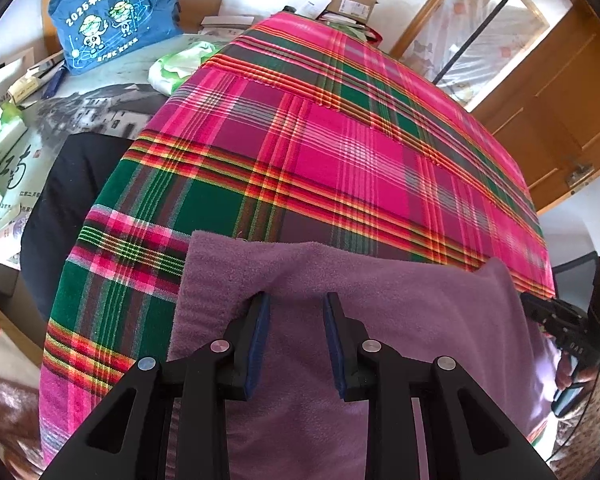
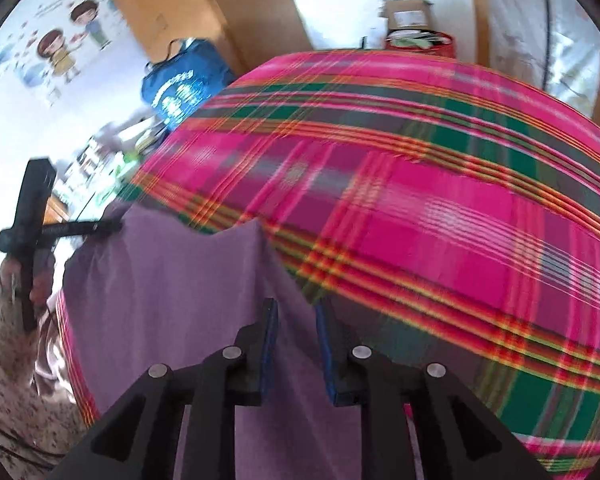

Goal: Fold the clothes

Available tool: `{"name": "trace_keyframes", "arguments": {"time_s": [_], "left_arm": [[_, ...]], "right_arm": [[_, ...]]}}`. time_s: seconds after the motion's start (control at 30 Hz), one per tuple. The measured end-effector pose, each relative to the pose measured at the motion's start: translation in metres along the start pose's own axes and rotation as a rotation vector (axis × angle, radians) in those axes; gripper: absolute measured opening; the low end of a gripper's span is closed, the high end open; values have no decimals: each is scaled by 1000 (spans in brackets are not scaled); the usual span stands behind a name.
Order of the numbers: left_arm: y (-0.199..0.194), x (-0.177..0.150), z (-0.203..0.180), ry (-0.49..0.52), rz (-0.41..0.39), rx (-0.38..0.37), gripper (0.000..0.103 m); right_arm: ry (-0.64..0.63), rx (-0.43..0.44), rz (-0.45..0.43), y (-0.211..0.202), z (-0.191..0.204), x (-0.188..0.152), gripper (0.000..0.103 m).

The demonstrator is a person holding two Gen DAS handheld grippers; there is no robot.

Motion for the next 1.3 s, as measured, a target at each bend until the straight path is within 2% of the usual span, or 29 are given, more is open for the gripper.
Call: {"name": "trace_keyframes", "arguments": {"time_s": [0.13,0.17,0.23,0.33,0.43,0.6,0.9,1.13,1.23,1.3], "left_arm": [[0,0,0,0,-1,3,28],[1,0,-1,-1,-1,3,28],[1,0,-1,0,0,4,28],[2,0,-1,-1,-1,3,28],[2,0,-1,-4,-1,-1,28],[2,-1,-1,-5,-6,-1,28],[1,-2,0,-10,-9,-5,28],[1,-2,2,-18,-10,-12,28],[0,-3,1,-12,-12,-5,28],[-1,-3,0,-5,-14,0,28]], "right_arm": [[-24,-10,11,6,3,0,20],[-26,-15,5,6,3,0,17],[-30,-26,-7,5,3,-1,3],[-37,-41,-25,4,3,-1,3],[-2,-55,-58,-1,-4,1,3],[42,-51,-55,9,-14,2,3],[18,-111,-97,9,-11,2,3],[65,-96,-95,14,-20,0,4],[78,-114,-116,4,-21,-4,16],[90,-126,-139,-8,-21,-8,16]]}}
Point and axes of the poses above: each gripper's, at about its wrist camera, not at the fingertips, and y roughly the way its jaws point, z to its left, x to its top, the point moved 1 cm from there along y, roughly the way its jaws point, and after that the axes turned 8 degrees about x, right-handed, at the moved point
